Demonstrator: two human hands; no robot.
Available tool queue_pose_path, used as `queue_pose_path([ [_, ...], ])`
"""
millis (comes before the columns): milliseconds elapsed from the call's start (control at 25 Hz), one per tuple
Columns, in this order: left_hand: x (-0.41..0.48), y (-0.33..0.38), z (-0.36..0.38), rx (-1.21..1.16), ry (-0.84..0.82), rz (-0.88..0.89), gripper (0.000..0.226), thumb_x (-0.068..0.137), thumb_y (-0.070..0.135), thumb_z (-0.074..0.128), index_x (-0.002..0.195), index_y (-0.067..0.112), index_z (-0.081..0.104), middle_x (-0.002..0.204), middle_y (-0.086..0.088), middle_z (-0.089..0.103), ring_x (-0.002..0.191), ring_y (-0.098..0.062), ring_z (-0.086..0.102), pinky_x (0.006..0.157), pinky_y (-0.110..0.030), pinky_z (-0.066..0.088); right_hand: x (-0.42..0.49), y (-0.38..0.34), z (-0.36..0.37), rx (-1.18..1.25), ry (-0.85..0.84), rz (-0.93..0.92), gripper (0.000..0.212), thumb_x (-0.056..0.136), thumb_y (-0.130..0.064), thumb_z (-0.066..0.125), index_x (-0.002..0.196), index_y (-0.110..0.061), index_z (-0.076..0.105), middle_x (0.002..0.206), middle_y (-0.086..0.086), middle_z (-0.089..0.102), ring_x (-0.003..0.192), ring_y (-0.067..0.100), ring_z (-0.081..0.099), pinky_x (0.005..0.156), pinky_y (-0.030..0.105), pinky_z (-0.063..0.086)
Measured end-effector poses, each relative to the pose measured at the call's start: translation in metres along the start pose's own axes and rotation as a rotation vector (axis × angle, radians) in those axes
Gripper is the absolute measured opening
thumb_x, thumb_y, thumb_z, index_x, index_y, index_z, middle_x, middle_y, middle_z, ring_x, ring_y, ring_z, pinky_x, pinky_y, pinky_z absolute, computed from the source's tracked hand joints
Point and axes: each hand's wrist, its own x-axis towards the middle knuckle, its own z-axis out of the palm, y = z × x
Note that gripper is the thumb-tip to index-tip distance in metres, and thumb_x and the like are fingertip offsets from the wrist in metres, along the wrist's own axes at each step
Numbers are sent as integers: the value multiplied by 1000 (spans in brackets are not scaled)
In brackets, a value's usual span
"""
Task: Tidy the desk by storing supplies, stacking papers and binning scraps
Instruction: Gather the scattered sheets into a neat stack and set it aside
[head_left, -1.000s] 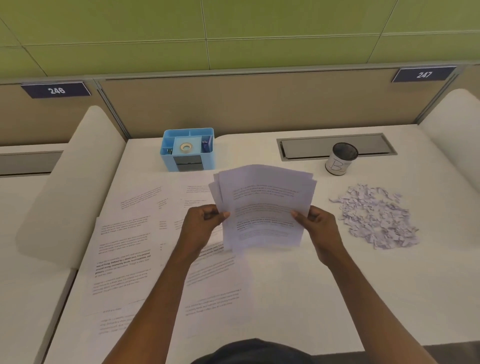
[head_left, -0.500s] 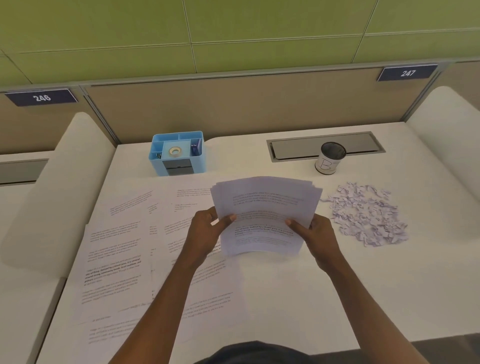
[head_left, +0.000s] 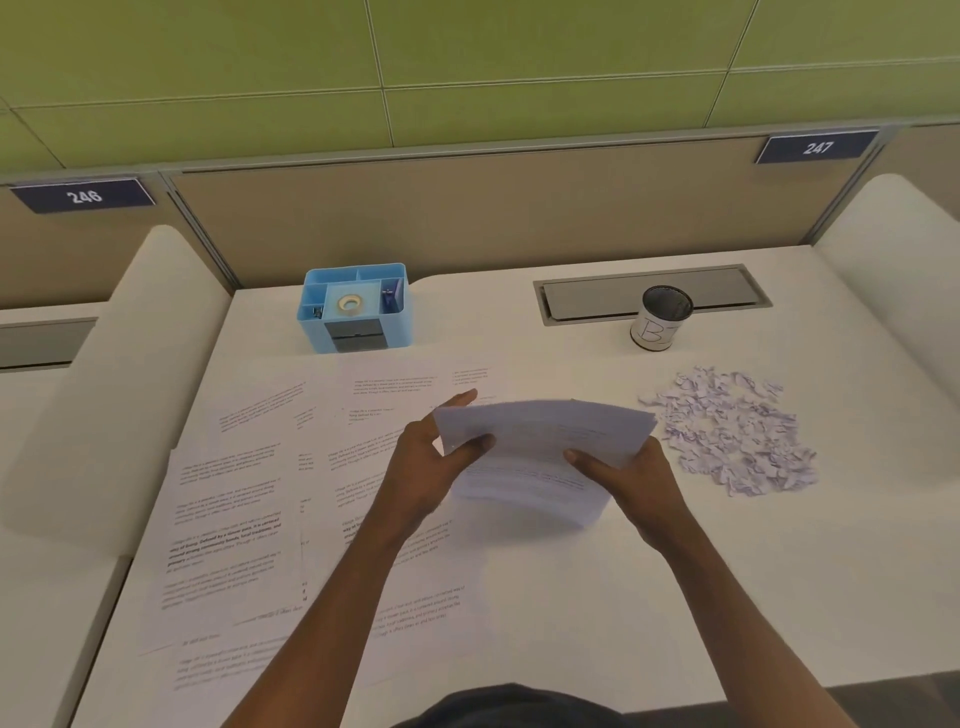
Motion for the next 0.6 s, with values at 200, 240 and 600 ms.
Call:
queue_pose_path([
  [200,2,3,7,105,46,65,70,90,63,71,155,44,51,162,15,49,145,-13,50,119,-54,46,-4,-8,1,18,-15,-63,53,85,-15,80,133,-31,65,130,-11,68,119,13,65,95,33,54],
  [240,1,6,8,99,60,70,71,90,62,72,155,43,51,162,17,48,145,-13,50,120,-54,46,-4,-10,1,29,-9,-75,53,84,-16,81,133,-31,65,132,-11,67,121,13,64,96,33,54],
  [600,1,18,14,-25,29,75,42,82,66,75,123,65,67,141,21,68,130,-12,64,110,-48,55,1,-19,-1,48,-8,-129,40,86,-13,78,125,-21,71,125,-3,71,117,19,66,92,35,57],
])
